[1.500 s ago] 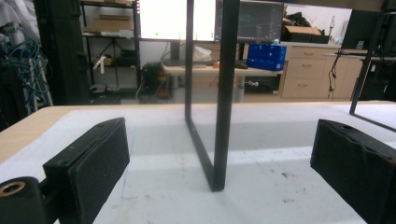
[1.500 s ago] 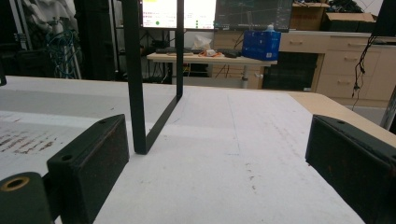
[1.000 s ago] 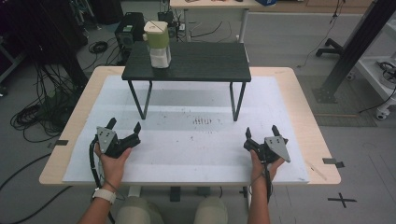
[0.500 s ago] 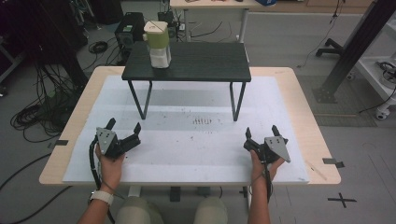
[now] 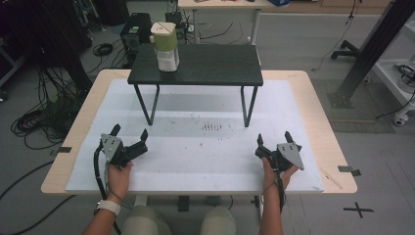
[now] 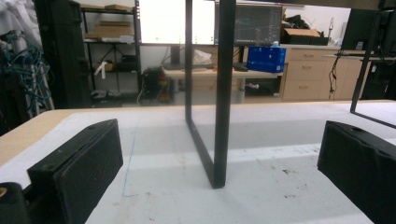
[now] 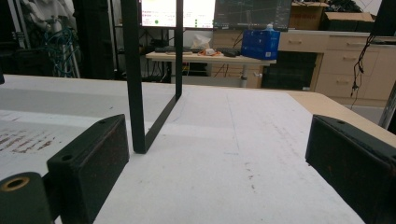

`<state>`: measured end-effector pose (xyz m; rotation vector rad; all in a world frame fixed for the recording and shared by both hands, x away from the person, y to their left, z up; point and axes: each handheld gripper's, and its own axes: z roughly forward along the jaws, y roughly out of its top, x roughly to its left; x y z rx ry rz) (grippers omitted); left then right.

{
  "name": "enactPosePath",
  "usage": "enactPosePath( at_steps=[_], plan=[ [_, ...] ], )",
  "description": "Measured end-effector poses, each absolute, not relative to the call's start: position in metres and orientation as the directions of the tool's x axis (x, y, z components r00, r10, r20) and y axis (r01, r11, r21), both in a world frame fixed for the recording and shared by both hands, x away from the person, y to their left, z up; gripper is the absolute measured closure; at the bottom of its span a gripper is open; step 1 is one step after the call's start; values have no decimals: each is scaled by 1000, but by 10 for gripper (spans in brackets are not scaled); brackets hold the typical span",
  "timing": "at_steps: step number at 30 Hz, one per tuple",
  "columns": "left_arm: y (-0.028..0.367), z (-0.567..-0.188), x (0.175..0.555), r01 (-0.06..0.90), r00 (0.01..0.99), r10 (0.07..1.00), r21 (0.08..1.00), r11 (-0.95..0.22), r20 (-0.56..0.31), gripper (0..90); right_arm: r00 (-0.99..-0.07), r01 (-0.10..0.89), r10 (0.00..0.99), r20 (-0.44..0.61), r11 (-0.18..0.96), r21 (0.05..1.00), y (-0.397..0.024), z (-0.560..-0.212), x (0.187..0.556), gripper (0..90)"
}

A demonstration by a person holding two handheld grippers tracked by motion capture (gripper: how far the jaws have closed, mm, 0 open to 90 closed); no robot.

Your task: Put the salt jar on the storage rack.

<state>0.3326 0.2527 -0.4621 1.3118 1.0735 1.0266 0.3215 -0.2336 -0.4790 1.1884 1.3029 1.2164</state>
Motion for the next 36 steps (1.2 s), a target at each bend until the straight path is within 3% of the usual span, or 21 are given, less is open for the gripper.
enactPosePath(
  at_steps=[36],
  plan=[
    [252,-462,332,23,198,980,1000,11,-16,2,-63,40,998,-20,23,999,-234,-479,321,62]
  ],
)
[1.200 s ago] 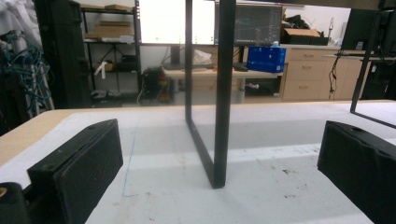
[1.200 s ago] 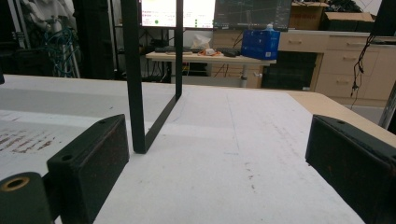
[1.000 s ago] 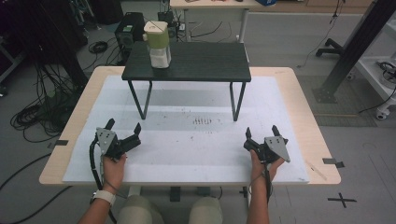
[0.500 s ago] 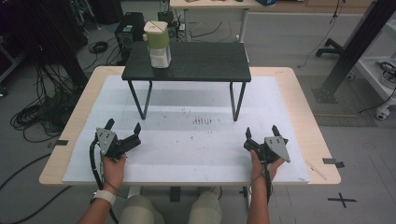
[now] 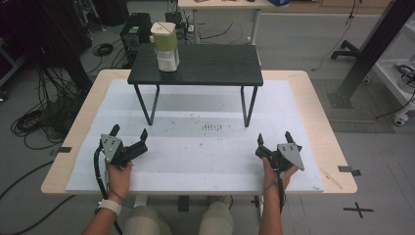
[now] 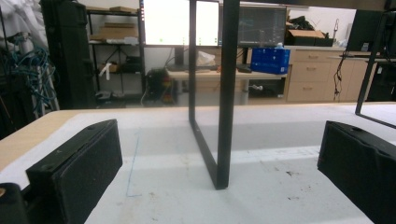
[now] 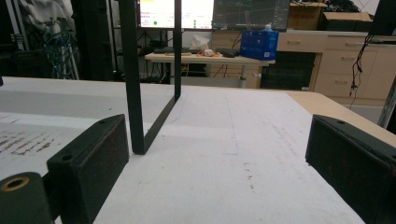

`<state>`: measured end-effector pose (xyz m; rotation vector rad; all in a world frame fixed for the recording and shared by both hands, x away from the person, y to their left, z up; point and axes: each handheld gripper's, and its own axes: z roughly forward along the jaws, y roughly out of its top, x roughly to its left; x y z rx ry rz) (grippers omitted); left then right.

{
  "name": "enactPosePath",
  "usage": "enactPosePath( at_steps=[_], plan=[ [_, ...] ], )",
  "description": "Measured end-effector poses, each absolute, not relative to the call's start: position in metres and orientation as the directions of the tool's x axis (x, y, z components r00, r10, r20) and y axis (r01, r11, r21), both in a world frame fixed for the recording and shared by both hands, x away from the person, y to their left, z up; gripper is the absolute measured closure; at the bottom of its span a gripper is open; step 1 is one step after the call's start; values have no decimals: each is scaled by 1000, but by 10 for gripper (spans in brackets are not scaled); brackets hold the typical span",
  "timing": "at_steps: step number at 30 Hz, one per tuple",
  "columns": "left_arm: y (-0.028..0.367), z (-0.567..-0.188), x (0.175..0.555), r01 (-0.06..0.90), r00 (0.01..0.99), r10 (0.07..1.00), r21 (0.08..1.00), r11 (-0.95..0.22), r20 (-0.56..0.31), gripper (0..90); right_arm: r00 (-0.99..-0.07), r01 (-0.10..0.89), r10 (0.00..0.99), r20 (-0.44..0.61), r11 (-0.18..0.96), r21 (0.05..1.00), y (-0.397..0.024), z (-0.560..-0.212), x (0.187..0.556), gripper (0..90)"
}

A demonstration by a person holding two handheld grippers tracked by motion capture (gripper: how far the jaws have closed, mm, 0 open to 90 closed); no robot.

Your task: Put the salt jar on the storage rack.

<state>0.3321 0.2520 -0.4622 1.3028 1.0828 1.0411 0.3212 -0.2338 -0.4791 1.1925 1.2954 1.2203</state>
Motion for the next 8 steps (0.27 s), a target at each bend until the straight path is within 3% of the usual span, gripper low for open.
enactPosePath(
  at_steps=[8],
  plan=[
    [252,-462,332,23,197,980,1000,11,-16,2,-64,35,998,-18,20,999,-234,-479,321,61]
  ],
)
